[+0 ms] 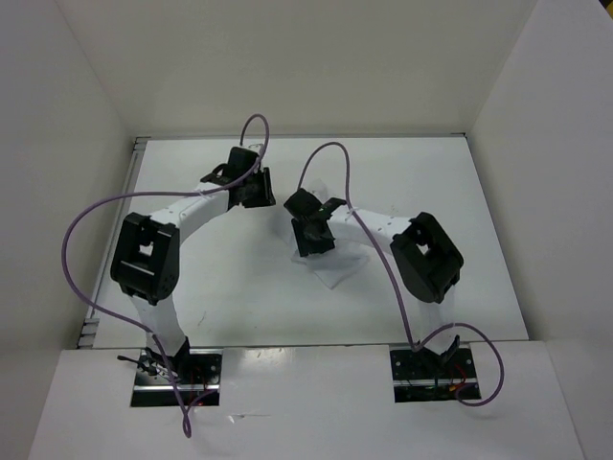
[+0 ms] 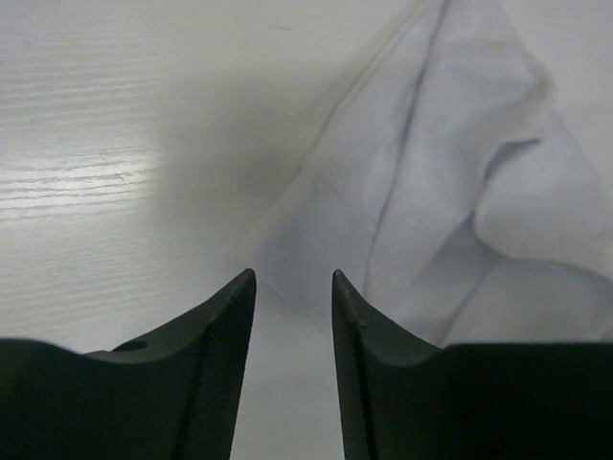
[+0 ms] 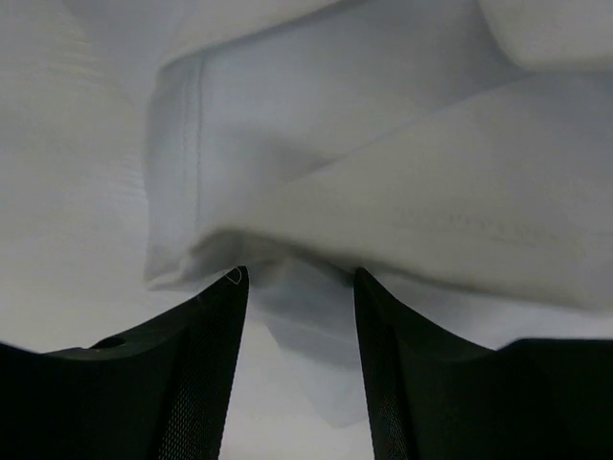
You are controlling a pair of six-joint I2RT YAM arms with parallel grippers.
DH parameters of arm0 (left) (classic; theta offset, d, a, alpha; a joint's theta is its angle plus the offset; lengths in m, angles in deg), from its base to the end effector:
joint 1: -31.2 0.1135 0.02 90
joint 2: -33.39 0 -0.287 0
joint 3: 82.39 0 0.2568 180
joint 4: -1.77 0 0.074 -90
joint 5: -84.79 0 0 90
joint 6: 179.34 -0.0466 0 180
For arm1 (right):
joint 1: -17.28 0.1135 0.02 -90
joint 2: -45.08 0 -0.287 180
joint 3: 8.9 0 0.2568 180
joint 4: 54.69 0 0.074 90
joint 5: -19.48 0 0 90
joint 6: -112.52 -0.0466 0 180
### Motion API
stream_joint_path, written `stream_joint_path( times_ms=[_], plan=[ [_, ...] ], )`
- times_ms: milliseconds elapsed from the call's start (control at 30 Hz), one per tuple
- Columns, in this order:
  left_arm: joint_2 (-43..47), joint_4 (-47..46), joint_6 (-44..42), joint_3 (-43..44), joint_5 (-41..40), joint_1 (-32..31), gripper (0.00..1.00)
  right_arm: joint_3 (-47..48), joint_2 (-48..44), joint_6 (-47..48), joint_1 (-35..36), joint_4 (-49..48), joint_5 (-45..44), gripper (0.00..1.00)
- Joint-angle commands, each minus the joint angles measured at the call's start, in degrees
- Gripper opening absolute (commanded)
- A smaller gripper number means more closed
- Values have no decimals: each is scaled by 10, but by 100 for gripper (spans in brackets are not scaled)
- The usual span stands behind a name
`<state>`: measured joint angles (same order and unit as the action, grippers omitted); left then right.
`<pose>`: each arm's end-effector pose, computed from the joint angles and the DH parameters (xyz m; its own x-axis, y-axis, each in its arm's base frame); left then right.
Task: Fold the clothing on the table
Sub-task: Flatten the skirt out
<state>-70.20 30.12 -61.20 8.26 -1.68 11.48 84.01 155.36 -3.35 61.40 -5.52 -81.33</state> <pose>0.4022 -0.1472 0.2554 -0.7271 -0.2394 -0.6434 0.0424 0.9198 -0.3902 0.3020 0.2807 0.1962 -0.8675 -0.2443 -0.4333 -0.2797 0.9599 0.0189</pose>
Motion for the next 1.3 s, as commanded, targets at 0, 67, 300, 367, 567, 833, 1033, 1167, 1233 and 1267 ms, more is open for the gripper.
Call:
stream_joint_path(
  times_ms=[0, 67, 300, 367, 567, 833, 1033, 1167, 1233, 1267],
  plan=[
    [-31, 1, -28, 31, -49, 0, 44, 10, 21, 8, 4, -18, -15, 54],
    [-46, 1, -28, 31, -49, 0, 36, 10, 36, 13, 4, -24, -15, 50],
    [-66, -52, -17, 20, 11, 6, 35, 10, 2, 7, 4, -18, -49, 0],
    [-74, -67, -11, 14, 30, 6, 33, 10, -40, 7, 4, -18, -49, 0],
    [-137, -86, 9, 28, 60, 6, 16, 37, -64, 7, 4, 10, -21, 0],
    [-190, -40, 9, 83, -8, -15, 0, 37, -46, 2, 4, 10, 3, 0],
    [-202, -5, -10, 77, -60, -35, 0, 57, -46, -3, 4, 16, -12, 0],
    [-197, 1, -20, 57, -79, -35, 0, 62, -59, 2, -11, 22, -23, 0],
    [-192, 6, -20, 48, -85, -35, 0, 62, -66, 2, -31, 22, -12, 0],
    [-192, 6, -20, 40, -85, -35, 0, 62, -66, 2, -39, 17, -6, 0]
  ],
)
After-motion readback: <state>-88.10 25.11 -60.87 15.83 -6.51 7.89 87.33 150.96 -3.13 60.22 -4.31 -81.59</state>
